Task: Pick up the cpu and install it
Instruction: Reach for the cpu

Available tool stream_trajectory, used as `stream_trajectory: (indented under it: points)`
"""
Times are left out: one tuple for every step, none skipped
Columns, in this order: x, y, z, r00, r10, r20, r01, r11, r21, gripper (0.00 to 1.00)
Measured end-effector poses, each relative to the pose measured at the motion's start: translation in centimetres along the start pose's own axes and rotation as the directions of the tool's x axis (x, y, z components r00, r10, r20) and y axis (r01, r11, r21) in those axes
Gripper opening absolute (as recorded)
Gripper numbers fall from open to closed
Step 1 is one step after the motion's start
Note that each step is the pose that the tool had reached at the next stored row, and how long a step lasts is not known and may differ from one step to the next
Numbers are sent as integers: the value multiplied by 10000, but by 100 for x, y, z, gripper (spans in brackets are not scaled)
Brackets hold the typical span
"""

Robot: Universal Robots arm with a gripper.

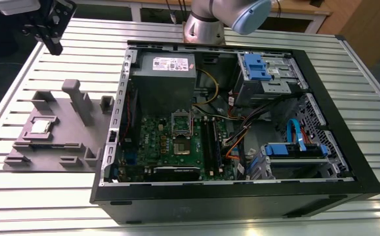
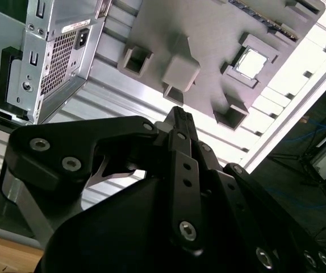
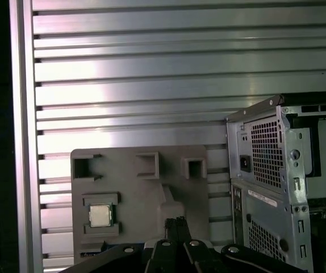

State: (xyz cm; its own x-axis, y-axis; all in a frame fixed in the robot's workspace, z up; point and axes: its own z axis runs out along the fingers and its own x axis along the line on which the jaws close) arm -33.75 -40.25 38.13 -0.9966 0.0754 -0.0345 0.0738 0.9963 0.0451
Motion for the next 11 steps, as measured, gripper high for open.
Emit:
stream_trajectory:
  points:
    - [1, -7, 4, 10000, 0, -1, 0, 10000, 1, 10]
    - [4, -17, 11, 10000, -1, 0, 1, 10000, 0, 10]
    - [8, -26, 17, 10000, 0, 1, 0, 10000, 0, 10]
    - [12, -37, 24, 10000, 0, 1, 0, 10000, 0, 10]
    - [15, -47, 33, 10000, 0, 0, 0, 10000, 0, 10]
    - [18, -56, 43, 10000, -1, 1, 1, 10000, -1, 10]
    - [22, -65, 54, 10000, -1, 3, 1, 10000, -2, 10]
    - [26, -73, 65, 10000, -1, 3, 1, 10000, -2, 10]
    - [30, -84, 76, 10000, 0, 1, 0, 10000, 0, 10]
    - [35, -95, 90, 10000, -1, 0, 1, 10000, -1, 10]
    - [40, -106, 105, 10000, -1, 1, 1, 10000, 0, 10]
